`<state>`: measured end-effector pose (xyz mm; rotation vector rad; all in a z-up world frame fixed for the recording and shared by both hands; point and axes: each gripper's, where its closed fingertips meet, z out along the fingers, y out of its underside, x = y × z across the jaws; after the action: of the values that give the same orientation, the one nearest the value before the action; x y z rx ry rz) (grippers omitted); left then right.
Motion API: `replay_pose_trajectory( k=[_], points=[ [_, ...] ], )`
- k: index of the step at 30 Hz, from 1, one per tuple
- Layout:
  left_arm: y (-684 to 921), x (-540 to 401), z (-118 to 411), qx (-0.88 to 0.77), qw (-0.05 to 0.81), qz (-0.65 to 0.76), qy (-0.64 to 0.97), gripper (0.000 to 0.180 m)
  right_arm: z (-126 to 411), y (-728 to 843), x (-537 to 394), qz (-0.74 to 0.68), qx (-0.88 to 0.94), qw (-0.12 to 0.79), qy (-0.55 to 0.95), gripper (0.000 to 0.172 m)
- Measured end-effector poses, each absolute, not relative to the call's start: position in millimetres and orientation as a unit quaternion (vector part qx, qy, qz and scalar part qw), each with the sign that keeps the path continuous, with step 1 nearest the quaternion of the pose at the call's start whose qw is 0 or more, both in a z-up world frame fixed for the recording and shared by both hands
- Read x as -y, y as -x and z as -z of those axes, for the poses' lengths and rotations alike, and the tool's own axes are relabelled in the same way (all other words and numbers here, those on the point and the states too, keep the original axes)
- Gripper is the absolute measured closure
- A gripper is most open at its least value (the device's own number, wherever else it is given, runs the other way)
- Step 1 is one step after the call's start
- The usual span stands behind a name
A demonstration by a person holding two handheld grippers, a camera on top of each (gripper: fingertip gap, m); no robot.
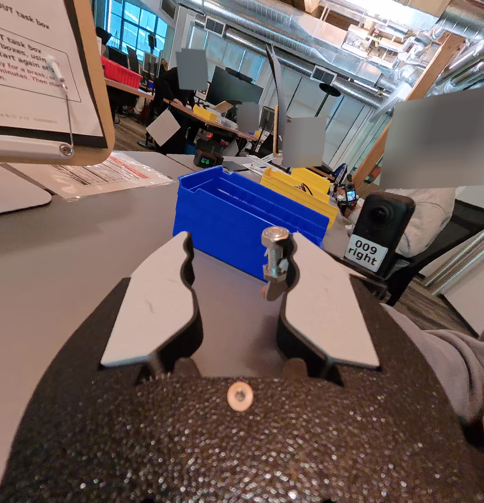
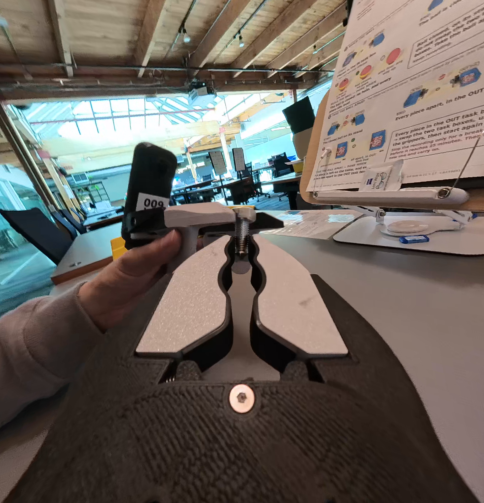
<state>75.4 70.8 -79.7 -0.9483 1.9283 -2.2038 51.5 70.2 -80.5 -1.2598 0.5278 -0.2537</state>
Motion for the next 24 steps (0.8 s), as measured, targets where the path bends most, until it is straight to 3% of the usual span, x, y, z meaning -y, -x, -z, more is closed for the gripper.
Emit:
replay_pose_trajectory(
  k=[2,4,12,20,24],
  points=[
    [-78,-77,82,-0.623,0.028,0.713,0.319,0.115,79,-55,-65,0.097,-0.258,0.779,0.564,0.163],
    [-88,-89,91,-0.629,0.054,0.693,0.348,0.128,77,-57,-60,0.079,-0.268,0.789,0.547,0.163],
    [-69,-68,68,-0.616,0.036,0.735,0.282,0.116,80,-57,-63,0.079,-0.267,0.783,0.556,0.163],
    [-80,-77,83,-0.607,0.022,0.725,0.324,0.115,85,-56,-67,0.09,-0.263,0.769,0.575,0.163],
    [-89,-89,96,-0.646,0.099,0.683,0.326,0.121,75,-58,-57,0.101,-0.258,0.784,0.556,0.163]
  ],
)
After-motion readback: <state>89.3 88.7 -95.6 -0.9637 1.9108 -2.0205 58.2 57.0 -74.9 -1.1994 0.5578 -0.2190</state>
